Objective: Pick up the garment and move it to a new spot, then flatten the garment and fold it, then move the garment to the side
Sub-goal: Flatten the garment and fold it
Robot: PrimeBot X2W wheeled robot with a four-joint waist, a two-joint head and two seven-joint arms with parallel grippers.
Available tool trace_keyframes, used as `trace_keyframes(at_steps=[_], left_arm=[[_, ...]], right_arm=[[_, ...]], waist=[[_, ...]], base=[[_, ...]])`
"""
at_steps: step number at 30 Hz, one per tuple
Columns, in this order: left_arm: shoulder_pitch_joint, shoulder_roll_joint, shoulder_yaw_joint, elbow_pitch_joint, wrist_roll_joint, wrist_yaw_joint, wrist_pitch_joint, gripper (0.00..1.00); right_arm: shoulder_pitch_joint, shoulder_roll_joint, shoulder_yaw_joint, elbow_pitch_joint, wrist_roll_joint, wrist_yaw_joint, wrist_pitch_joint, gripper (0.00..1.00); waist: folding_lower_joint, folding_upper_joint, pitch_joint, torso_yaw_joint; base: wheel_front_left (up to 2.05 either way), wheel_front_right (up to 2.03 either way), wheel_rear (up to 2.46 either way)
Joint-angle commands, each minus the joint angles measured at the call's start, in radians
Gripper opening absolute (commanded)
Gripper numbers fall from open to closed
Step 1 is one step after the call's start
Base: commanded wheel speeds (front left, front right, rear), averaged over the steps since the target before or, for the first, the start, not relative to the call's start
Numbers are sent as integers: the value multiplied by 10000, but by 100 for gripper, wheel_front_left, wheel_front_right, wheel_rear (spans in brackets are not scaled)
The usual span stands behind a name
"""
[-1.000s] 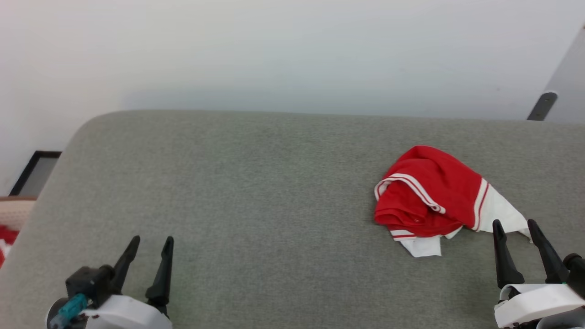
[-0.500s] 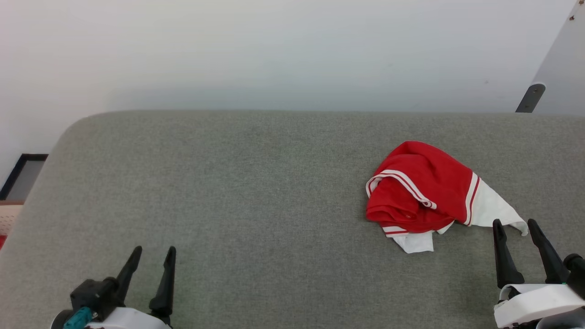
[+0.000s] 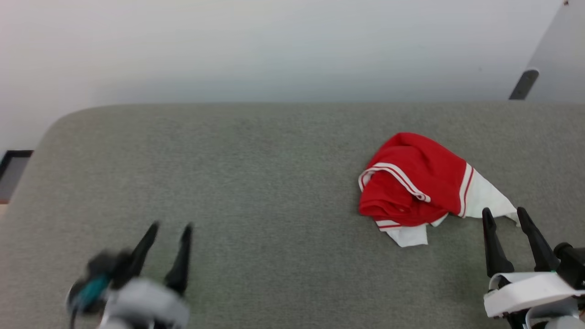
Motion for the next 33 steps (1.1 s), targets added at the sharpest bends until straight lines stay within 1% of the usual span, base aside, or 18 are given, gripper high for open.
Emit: trace_keyframes(at_steps=[1, 4, 5, 9, 11, 15, 16, 18, 22, 27, 33], left_arm=[[-496, 90, -287, 8, -166, -50, 189, 100], [-1630, 524, -1572, 103, -988, -60, 1111, 100], [-2041, 787, -2070, 155, -1224, -58, 1583, 100], [-3737, 1423, -3819, 409, -2739, -58, 3497, 100], [-4444, 1555, -4520, 525, -3762, -59, 4540, 100], [-5555, 1888, -5960, 459, -5346, -58, 6584, 100], [-5761, 1897, -6295, 435, -5674, -60, 7051, 100], [-6237, 1846, -6746, 341, -6213, -61, 7653, 100], [-6871, 1611, -7314, 591, -6886, -59, 8074, 100], [-7373, 1365, -8049, 1359, -7148, -60, 8256, 100], [-7554, 1157, -8389, 2162, -7598, -60, 7865, 100]], right_arm=[[-118, 41, -10, -10, 21, -3, -18, 100], [-381, 155, 51, -22, 33, -3, -28, 100], [-476, 197, 97, -34, 45, -3, -32, 100], [-809, 409, 161, -1, 91, -3, -46, 100], [-931, 520, 100, -61, 105, -3, -48, 100], [-993, 781, 27, -142, 136, -3, -52, 100], [-988, 828, 32, -156, 150, -3, -52, 100], [-1010, 908, 16, -198, 169, -3, -53, 100], [-1183, 1051, 61, -290, 216, -3, -54, 100], [-1319, 1124, 191, -365, 258, -3, -55, 100], [-1161, 1187, 76, -464, 324, -3, -55, 100]], waist=[[0, -1, 268, -261], [0, -1, 643, -630], [0, -1, 809, -794], [0, -1, 1442, -1442], [0, -1, 1684, -1747], [0, -1, 2017, -2345], [0, -1, 2073, -2485], [0, -1, 2167, -2730], [0, -1, 2356, -3182], [0, -1, 2488, -3739], [0, -1, 2517, -4066]], base=[[0, 0, 0], [0, 0, 0], [0, 0, 0], [0, 0, 0], [0, 0, 0], [0, 0, 0], [0, 0, 0], [0, 0, 0], [0, 0, 0], [0, 0, 0], [0, 0, 0]])
